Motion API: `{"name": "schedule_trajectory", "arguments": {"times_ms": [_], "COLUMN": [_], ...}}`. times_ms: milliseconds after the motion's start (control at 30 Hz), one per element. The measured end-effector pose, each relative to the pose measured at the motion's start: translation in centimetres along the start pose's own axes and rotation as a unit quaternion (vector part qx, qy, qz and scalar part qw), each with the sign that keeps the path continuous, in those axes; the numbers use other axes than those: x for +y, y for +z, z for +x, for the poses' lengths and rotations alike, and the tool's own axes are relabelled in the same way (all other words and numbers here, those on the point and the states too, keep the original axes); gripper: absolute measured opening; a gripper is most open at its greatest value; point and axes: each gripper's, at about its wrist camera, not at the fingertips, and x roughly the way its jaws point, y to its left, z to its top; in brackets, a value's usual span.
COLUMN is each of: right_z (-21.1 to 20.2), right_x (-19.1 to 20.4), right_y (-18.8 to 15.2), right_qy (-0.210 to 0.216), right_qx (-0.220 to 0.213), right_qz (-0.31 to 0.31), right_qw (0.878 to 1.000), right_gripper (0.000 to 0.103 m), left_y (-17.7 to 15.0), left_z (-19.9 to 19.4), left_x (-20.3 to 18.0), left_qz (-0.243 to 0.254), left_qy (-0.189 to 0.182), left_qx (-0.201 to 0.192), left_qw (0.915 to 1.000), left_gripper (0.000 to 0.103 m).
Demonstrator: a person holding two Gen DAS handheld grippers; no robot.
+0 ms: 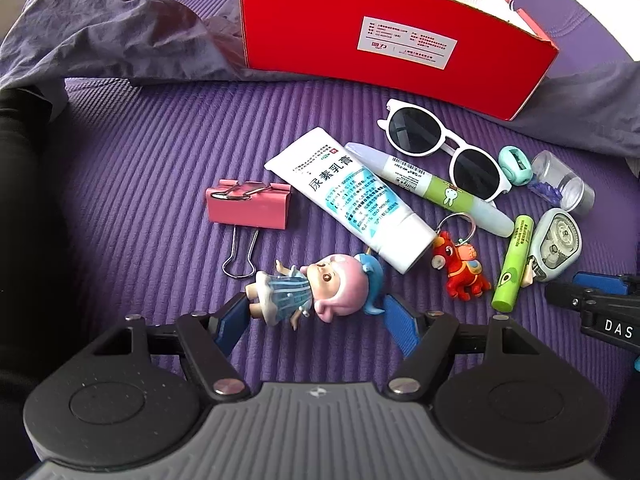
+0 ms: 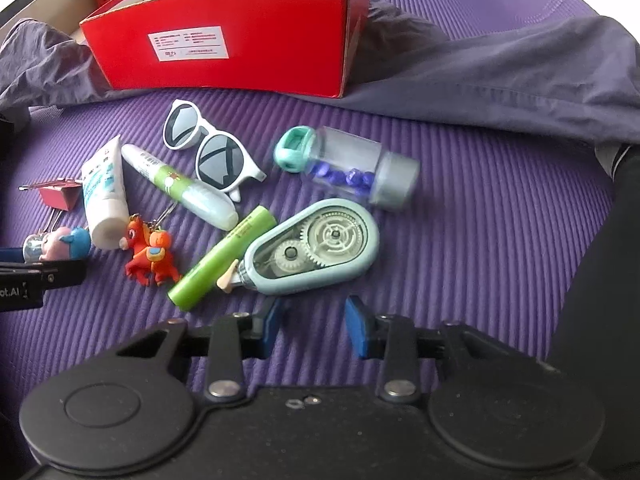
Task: Organize rigid objects
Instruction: 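Grasp the correction tape with the right tool while the left tool grasps the cartoon figurine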
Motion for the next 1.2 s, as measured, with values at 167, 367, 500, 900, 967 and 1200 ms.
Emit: {"name": "schedule_trajectory", "arguments": {"times_ms": [167,367,500,900,967,1200], "right_z": [-0.5,-0.9,0.2,2.9,3.3,3.0], "right_x": [-1.1,-2.6,-2.6,-1.5,-0.9,0.1], "right_y": [0.2,1.7,3.5,5.4,5.6,3.8], "right_qy": [0.012,0.025,0.007,-0.095,-0.105,-0.109], "right_qx": [0.001,0.003,0.013,0.062,0.069,0.055], "right_qz": [0.035,0.093,0.145,0.248,0.243,0.209], "right_qw": [0.999,0.995,0.989,0.962,0.962,0.97], "right_gripper": [0.06,0.07,0.07,0.07,0.072,0.07], "left_y": [0.0,0.1,0.2,0.5,0.5,0.5], "left_z": [-0.1,-0.1,-0.2,-0.2,-0.2,-0.2], "left_x": [0.2,0.3,0.5,1.3,1.3,1.3], "left_qz": [-0.005,-0.013,-0.017,-0.036,-0.036,-0.034], "left_qy": [-0.004,-0.009,-0.016,-0.035,-0.036,-0.036], "left_qx": [0.0,-0.006,-0.008,-0.009,-0.009,-0.011], "left_qw": [1.0,0.9999,0.9997,0.9987,0.9987,0.9987], "left_gripper": [0.073,0.073,0.073,0.073,0.073,0.073]}}
